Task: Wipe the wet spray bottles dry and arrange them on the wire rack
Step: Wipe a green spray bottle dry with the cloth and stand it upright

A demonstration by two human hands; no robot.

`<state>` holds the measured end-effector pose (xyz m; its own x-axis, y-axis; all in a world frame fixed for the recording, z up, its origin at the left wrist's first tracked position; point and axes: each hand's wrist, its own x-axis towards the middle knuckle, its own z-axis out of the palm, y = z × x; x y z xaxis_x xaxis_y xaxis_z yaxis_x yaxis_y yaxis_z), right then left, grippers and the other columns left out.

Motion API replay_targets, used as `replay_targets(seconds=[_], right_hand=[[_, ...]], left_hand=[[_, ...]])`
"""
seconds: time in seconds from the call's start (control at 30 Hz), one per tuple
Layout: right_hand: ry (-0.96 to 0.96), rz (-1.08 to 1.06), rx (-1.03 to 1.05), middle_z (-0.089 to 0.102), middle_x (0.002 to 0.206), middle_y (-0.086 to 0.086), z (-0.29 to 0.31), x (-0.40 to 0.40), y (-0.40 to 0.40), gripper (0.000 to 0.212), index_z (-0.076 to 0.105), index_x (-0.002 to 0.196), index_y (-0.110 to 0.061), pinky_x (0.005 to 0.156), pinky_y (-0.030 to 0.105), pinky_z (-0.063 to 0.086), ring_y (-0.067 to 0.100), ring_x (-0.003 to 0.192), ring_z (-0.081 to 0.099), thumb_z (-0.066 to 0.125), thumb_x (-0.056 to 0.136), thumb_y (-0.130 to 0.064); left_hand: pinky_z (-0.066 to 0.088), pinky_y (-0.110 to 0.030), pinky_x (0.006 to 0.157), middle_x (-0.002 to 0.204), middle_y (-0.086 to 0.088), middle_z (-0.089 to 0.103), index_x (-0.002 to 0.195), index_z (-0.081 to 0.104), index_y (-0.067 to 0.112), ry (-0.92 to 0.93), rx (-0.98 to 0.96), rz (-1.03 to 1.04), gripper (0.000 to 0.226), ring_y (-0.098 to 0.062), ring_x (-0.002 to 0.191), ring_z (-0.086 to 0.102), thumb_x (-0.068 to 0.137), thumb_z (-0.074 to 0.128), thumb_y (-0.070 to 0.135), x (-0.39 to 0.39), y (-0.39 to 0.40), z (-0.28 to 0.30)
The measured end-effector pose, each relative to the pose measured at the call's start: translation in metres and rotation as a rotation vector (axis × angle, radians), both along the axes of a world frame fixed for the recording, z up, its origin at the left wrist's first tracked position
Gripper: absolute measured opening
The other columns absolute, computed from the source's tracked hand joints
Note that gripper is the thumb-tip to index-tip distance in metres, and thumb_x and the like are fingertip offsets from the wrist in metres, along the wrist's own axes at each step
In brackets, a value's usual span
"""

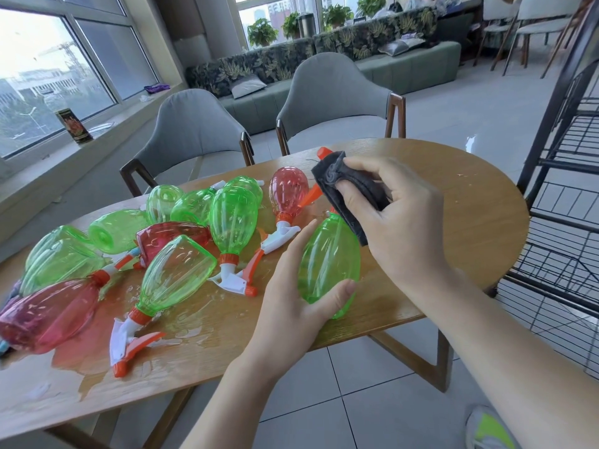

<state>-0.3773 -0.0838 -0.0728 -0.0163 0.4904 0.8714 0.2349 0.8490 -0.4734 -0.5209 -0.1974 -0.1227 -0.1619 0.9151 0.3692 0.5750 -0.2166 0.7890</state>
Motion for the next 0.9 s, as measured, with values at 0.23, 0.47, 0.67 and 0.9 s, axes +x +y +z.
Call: replay_targets(seconds=[0.23,0.47,0.67,0.9], right_hand=[[0.157,-0.001,-0.005,0.074,0.111,0.006,0.007,0.008,0.003,0.023,0.071,0.120,-0.003,0.088,0.036,0.060,0.018,0.104,0.072,0.070,0.100,-0.015],[0.026,-0.094,0.087,0.073,0.112,0.009,0.010,0.003,0.006,0.022,0.072,0.119,0.000,0.097,0.011,0.044,0.018,0.104,0.067,0.068,0.099,-0.008],[-0.038,-0.117,0.055,0.073,0.113,0.011,0.004,0.005,0.006,0.022,0.071,0.118,-0.001,0.096,0.007,0.042,0.020,0.104,0.067,0.068,0.097,-0.006],[-0.031,-0.119,0.091,0.074,0.106,0.010,0.000,0.005,0.003,0.020,0.072,0.113,-0.001,0.091,0.005,0.043,0.011,0.098,0.064,0.074,0.097,-0.012]], left_hand=[[0.022,0.004,0.107,0.153,0.045,0.038,0.160,0.034,0.047,0.015,0.007,0.009,0.083,0.021,0.147,0.027,0.090,0.080,0.046,0.001,0.000,-0.001],[0.022,0.003,0.107,0.151,0.044,0.040,0.159,0.034,0.048,0.053,0.024,0.013,0.084,0.019,0.148,0.027,0.089,0.080,0.047,0.003,0.000,-0.002],[0.020,0.005,0.107,0.145,0.058,0.034,0.156,0.032,0.053,0.034,0.031,0.029,0.082,0.021,0.147,0.024,0.089,0.079,0.049,0.002,0.000,-0.004],[0.019,0.004,0.108,0.148,0.053,0.034,0.160,0.032,0.049,0.053,0.032,0.031,0.085,0.019,0.149,0.024,0.089,0.079,0.049,0.004,0.000,-0.003]])
